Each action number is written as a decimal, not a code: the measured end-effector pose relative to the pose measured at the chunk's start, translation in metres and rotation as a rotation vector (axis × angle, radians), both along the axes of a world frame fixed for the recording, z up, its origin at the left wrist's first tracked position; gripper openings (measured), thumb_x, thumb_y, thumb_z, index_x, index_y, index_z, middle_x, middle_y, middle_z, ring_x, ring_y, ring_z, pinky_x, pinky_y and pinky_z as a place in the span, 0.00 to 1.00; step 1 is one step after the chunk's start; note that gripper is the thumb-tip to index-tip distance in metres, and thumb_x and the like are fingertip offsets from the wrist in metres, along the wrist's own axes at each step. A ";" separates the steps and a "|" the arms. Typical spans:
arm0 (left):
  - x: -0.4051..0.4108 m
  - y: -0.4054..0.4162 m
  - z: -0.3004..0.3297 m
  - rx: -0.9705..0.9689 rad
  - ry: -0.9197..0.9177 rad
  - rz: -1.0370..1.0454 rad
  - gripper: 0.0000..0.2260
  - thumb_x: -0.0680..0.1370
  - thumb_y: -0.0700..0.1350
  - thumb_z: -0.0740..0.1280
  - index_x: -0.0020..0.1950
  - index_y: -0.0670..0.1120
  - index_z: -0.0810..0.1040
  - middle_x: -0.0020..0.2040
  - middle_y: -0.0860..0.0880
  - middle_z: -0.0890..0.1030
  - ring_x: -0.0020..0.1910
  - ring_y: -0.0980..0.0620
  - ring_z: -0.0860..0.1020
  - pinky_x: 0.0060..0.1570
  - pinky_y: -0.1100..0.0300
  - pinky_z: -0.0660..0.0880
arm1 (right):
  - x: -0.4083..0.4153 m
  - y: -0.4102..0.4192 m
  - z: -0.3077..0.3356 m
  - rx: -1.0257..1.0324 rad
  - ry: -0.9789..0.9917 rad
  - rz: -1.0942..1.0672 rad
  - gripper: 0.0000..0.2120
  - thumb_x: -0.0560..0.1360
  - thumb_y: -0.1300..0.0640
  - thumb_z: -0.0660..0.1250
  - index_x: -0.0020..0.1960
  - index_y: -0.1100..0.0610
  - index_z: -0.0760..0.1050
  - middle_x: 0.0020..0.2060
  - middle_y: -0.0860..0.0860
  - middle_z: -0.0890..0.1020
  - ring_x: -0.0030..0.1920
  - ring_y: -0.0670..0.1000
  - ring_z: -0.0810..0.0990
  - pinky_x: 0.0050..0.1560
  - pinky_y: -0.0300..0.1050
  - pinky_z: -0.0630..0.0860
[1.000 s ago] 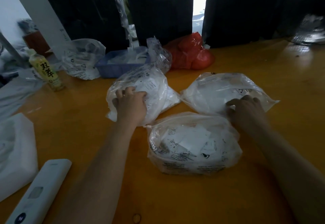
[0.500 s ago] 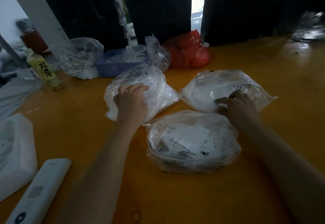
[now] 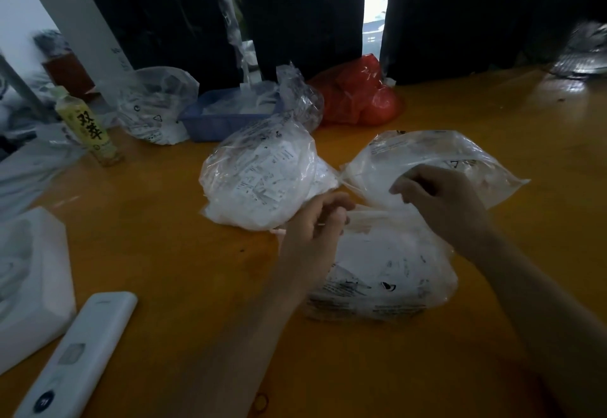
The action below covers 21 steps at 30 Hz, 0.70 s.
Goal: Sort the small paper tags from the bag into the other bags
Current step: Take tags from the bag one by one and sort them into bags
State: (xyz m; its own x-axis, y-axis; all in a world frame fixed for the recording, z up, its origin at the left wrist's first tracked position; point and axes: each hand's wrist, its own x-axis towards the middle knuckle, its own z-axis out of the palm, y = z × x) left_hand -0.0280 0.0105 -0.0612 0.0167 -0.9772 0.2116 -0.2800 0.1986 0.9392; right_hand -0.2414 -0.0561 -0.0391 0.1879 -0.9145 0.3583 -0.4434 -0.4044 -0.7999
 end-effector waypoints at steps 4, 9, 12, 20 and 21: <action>-0.004 -0.002 -0.007 0.206 0.346 -0.106 0.22 0.75 0.64 0.71 0.66 0.57 0.79 0.60 0.51 0.85 0.58 0.52 0.84 0.55 0.56 0.82 | 0.016 0.020 0.002 0.115 -0.002 0.236 0.11 0.82 0.52 0.66 0.42 0.51 0.81 0.32 0.50 0.80 0.26 0.49 0.68 0.27 0.40 0.64; -0.006 -0.003 -0.012 0.193 0.436 -0.018 0.05 0.79 0.51 0.74 0.50 0.53 0.88 0.50 0.46 0.88 0.53 0.49 0.86 0.51 0.59 0.81 | 0.026 0.021 -0.008 0.102 0.174 0.231 0.13 0.82 0.49 0.65 0.41 0.50 0.78 0.26 0.43 0.75 0.22 0.43 0.67 0.25 0.34 0.63; -0.005 -0.002 -0.011 0.218 0.455 0.001 0.05 0.73 0.52 0.75 0.45 0.52 0.88 0.48 0.45 0.88 0.49 0.48 0.86 0.49 0.58 0.82 | 0.027 0.020 -0.010 0.068 0.182 0.202 0.06 0.81 0.47 0.66 0.47 0.46 0.79 0.34 0.39 0.80 0.26 0.43 0.70 0.27 0.35 0.68; -0.004 -0.003 -0.012 0.269 0.492 0.025 0.01 0.78 0.44 0.75 0.47 0.49 0.86 0.48 0.46 0.88 0.50 0.48 0.87 0.41 0.60 0.81 | 0.024 0.016 -0.011 0.042 0.157 0.172 0.04 0.79 0.49 0.69 0.46 0.45 0.80 0.38 0.39 0.82 0.30 0.42 0.76 0.31 0.31 0.70; -0.004 -0.003 -0.011 0.273 0.517 0.025 0.03 0.78 0.45 0.75 0.49 0.47 0.85 0.50 0.45 0.88 0.50 0.48 0.87 0.41 0.60 0.81 | 0.024 0.016 -0.013 0.049 0.136 0.156 0.05 0.80 0.48 0.69 0.45 0.45 0.79 0.36 0.40 0.82 0.29 0.43 0.75 0.29 0.32 0.69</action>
